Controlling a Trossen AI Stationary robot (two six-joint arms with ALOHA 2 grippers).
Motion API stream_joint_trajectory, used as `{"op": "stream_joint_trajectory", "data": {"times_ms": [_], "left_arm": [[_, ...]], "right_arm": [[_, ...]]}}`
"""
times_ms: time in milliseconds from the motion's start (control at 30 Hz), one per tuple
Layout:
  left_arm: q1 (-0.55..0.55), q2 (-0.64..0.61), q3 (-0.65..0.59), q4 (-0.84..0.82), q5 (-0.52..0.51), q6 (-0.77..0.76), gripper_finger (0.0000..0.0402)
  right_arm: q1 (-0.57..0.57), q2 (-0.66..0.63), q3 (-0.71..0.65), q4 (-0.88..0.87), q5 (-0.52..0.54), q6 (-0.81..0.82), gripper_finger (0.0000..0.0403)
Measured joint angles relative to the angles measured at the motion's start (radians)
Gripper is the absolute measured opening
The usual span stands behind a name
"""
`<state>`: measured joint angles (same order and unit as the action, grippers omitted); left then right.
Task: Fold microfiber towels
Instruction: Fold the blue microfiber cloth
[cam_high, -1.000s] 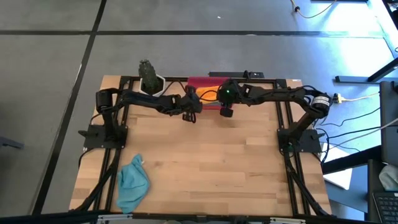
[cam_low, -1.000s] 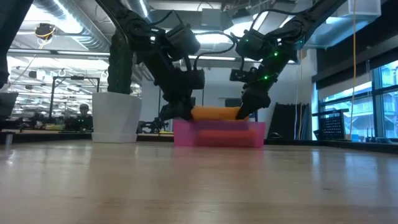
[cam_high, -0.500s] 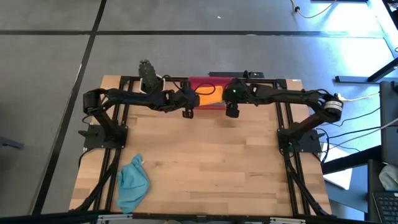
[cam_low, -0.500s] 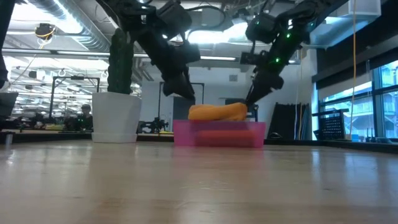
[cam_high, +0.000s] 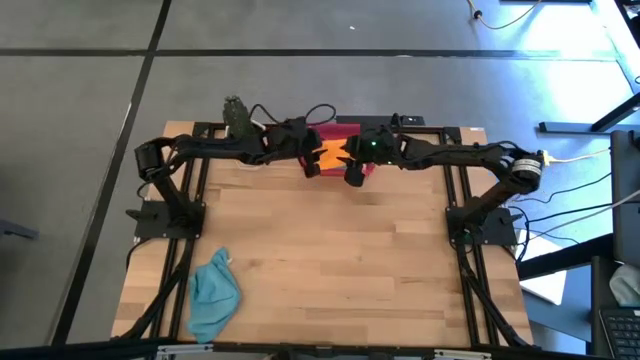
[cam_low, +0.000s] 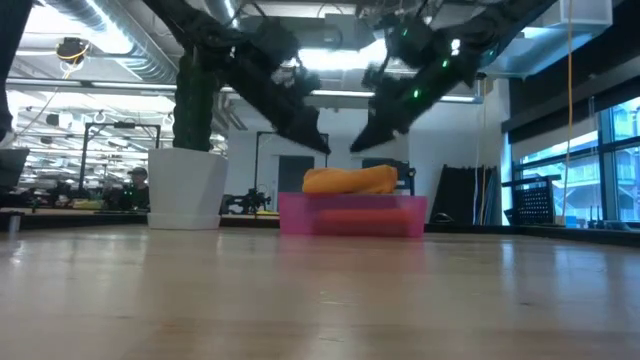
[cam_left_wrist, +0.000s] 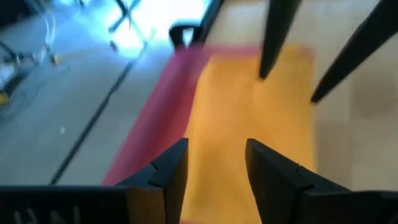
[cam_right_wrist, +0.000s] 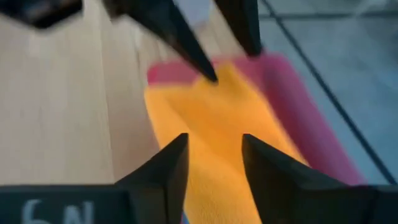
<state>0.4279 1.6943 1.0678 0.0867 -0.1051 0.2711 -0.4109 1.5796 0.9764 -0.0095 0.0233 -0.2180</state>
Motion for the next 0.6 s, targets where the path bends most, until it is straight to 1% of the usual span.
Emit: {"op": "stream_joint_trajectory", "data": {"times_ms": [167, 267, 400, 600], "left_arm": [[0.028, 0.076, -0.001, 0.029, 0.003, -0.012, 0.0149], [0.038, 0.144, -0.001, 0.051, 0.0, -0.026, 0.0149], [0.058, 0.201, -0.003, 0.089, -0.035, -0.027, 0.0149], [0.074, 0.211, -0.002, 0.12, -0.04, -0.034, 0.0149]], "right_arm": [[-0.03, 0.098, -0.001, 0.004, -0.002, 0.001, 0.0106], [-0.042, 0.144, -0.001, 0.009, -0.048, 0.004, 0.0089], [-0.047, 0.187, 0.0, 0.022, -0.059, 0.004, 0.0079], [-0.054, 0.227, 0.001, 0.035, -0.062, 0.005, 0.0079]]}}
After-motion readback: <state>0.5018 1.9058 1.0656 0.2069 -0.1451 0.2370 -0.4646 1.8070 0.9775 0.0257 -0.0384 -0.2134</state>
